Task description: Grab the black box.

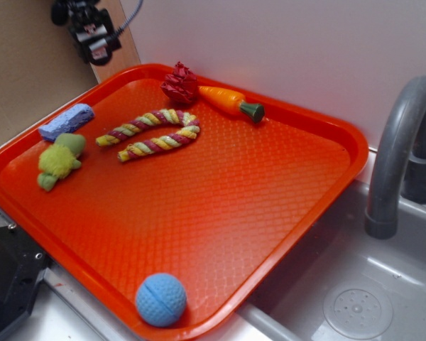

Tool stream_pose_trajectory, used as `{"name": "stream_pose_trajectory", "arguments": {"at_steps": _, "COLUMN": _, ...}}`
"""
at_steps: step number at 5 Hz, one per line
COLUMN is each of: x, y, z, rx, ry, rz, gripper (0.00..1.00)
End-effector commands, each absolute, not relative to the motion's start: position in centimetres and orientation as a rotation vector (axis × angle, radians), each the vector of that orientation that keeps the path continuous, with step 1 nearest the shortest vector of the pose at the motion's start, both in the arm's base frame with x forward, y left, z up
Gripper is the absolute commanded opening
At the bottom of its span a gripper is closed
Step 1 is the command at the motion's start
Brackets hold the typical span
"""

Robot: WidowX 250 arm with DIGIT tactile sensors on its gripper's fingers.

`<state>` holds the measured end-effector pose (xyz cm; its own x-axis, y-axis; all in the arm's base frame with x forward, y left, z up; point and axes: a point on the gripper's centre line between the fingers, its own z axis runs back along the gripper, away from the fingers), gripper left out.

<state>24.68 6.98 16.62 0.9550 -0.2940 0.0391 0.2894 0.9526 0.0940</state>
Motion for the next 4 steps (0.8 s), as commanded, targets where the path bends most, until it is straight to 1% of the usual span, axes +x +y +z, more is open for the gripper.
{"name": "stream_pose_trajectory", "arguments": {"at_steps": 1, "x": 22.7, "y": 1.2, "z": 22.6, "rx": 0.136, "ry": -0.068, "rz": -0.037, "gripper": 0.0}}
{"name": "stream_pose_trajectory", "arguments": {"at_steps": 2, "x": 22.0, "y": 0.1, "z": 22.1, "rx": 0.133, "ry": -0.047, "rz": 0.035, "gripper": 0.0}}
{"name": "stream_pose_trajectory", "arguments": {"at_steps": 3, "x": 21.7, "y": 0.0, "z": 21.5, "rx": 0.129, "ry": -0.07, "rz": 0.08, "gripper": 0.0}}
{"name": "stream_pose_trajectory", "arguments": {"at_steps": 4, "x": 21.6, "y": -0.1, "z": 21.4, "rx": 0.126, "ry": -0.076, "rz": 0.069, "gripper": 0.0}}
